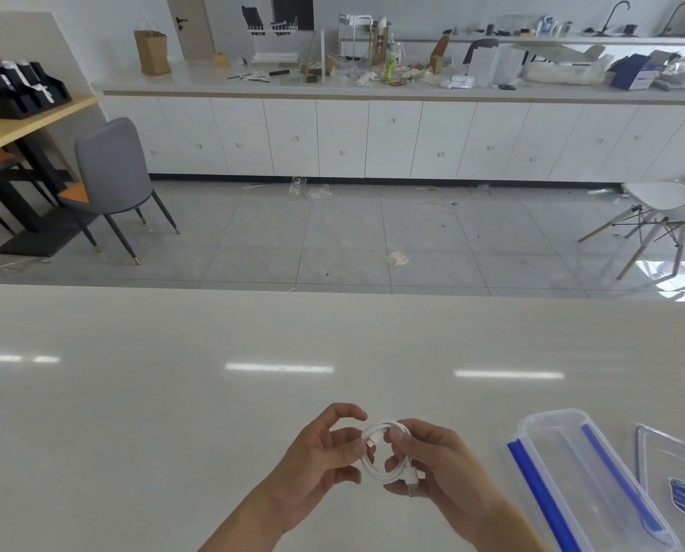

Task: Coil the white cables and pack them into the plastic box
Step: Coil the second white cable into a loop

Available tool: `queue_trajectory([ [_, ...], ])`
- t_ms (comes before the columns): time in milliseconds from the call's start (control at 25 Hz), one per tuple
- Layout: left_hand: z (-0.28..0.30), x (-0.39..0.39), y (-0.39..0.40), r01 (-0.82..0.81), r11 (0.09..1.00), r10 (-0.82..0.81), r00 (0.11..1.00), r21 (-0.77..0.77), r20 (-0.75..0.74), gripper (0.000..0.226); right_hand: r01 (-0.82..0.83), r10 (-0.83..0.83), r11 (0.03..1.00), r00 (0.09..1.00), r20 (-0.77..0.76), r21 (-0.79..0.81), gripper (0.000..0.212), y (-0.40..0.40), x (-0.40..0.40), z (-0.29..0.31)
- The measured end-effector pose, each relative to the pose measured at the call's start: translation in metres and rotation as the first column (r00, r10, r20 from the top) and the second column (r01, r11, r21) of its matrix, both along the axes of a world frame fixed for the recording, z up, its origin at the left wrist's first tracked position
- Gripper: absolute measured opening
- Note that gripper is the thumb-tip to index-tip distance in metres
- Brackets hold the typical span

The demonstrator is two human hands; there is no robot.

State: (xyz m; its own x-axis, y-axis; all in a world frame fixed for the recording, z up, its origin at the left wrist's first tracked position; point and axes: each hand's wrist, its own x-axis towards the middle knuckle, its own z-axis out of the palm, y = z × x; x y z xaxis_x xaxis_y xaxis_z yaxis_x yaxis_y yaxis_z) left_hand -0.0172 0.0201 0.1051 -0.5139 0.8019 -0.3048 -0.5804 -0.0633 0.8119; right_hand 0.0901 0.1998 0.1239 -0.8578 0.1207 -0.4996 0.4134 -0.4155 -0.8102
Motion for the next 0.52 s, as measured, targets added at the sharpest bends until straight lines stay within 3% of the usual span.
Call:
queue_trajectory([
  [120,-0.005,0.003,-0.001,0.026,1.000,-0.026,0.995,0.000,-0.101,0.027,-0.051,0.054,0.991,0.998,0.015,-0.125,0.019,0.002,0.001,-0.002],
  [240,-0.005,0.010,0.004,-0.084,0.984,0.009,0.907,-0.160,-0.421,0.020,-0.080,0.084,0.987,0.996,0.020,-0.141,0.021,0.003,0.001,-0.003],
  [360,-0.002,0.015,0.006,-0.221,0.943,-0.007,0.735,-0.249,-0.678,0.017,-0.067,0.070,0.992,0.997,0.028,-0.106,0.022,0.000,0.000,-0.003],
  [440,-0.004,0.017,0.003,-0.276,0.922,-0.082,0.548,-0.272,-0.833,0.014,-0.065,0.068,0.995,0.997,0.034,-0.070,0.023,-0.001,0.000,-0.004],
  [520,-0.006,0.019,0.001,-0.322,0.913,-0.088,0.446,-0.252,-0.891,0.019,-0.071,0.072,0.997,0.997,0.034,-0.029,0.024,-0.002,0.001,-0.004],
])
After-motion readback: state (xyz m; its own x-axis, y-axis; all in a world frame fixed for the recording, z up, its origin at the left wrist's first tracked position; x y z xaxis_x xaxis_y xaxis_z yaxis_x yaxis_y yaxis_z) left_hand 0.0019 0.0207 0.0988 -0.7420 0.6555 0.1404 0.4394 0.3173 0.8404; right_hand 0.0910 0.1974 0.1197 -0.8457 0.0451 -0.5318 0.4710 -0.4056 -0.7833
